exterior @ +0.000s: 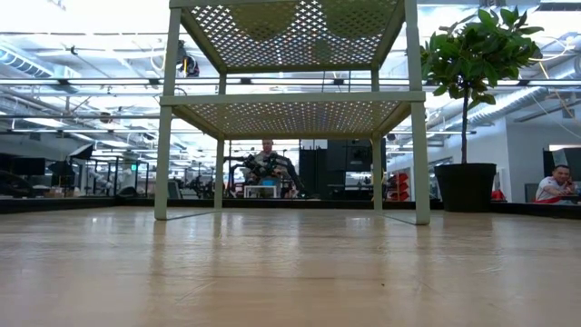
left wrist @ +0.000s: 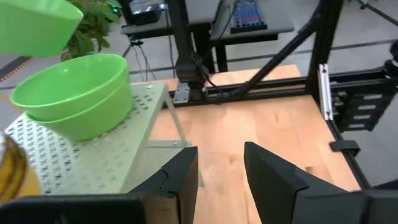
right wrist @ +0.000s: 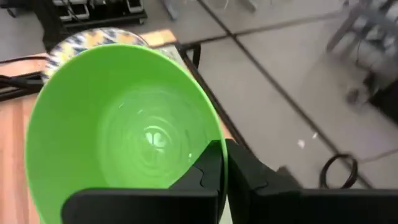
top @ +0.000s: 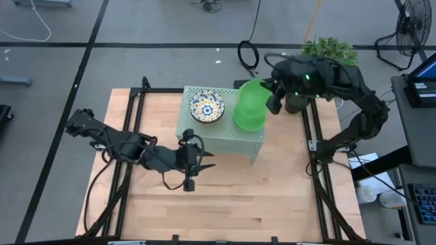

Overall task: Pick & Place Mini bowls
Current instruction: Stack the green bowl on the green bowl on the shelf

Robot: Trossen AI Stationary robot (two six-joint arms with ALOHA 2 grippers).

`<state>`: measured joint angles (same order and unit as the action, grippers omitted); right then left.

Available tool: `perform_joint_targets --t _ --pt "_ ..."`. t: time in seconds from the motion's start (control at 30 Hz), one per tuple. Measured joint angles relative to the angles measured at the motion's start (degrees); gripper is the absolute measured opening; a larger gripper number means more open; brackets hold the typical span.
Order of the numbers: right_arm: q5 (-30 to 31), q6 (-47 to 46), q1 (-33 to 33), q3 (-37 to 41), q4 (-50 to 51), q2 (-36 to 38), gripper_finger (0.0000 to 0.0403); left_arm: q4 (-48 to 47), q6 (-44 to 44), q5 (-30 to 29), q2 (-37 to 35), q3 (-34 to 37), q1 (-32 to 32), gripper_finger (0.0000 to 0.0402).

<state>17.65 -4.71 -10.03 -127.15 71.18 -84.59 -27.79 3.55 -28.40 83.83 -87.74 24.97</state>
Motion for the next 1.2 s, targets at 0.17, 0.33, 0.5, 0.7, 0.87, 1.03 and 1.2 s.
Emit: perform_joint_targets --t 0.17,0.33,0.5,0.7,0.87,1.03,1.2 --pt "-10.7 -0.8 -7.3 1.8 -0.3 -0.4 0.0000 0.0 0.2 0.5 0.0 0.0 -0.3 0.0131" --pt "-16.0 -1.1 -9.8 4.6 0.3 -0.7 0.0000 -0.1 0.2 0.5 0.0 0.0 0.6 0.0131" --pt "-18.0 -1.1 -9.9 6.9 0.7 -0.6 0.0000 -0.7 0.2 0.5 0.0 0.0 1.1 0.0131" --pt "-21.7 -1.1 -9.8 7.2 1.1 -0.6 0.0000 -0.7 0.4 0.5 0.0 0.0 1.2 0.0131" --pt "-23.8 -1.2 -9.7 7.2 3.7 -0.6 0.0000 -0.7 0.2 0.5 0.0 0.0 1.0 0.0131" --pt "-23.7 -1.7 -9.8 7.2 4.8 -1.2 0.0000 -0.7 0.2 0.5 0.0 0.0 0.9 0.0131" --pt "-23.7 -2.0 -9.7 7.2 5.0 -1.5 0.0000 -0.7 0.3 0.5 0.0 0.0 0.9 0.0131"
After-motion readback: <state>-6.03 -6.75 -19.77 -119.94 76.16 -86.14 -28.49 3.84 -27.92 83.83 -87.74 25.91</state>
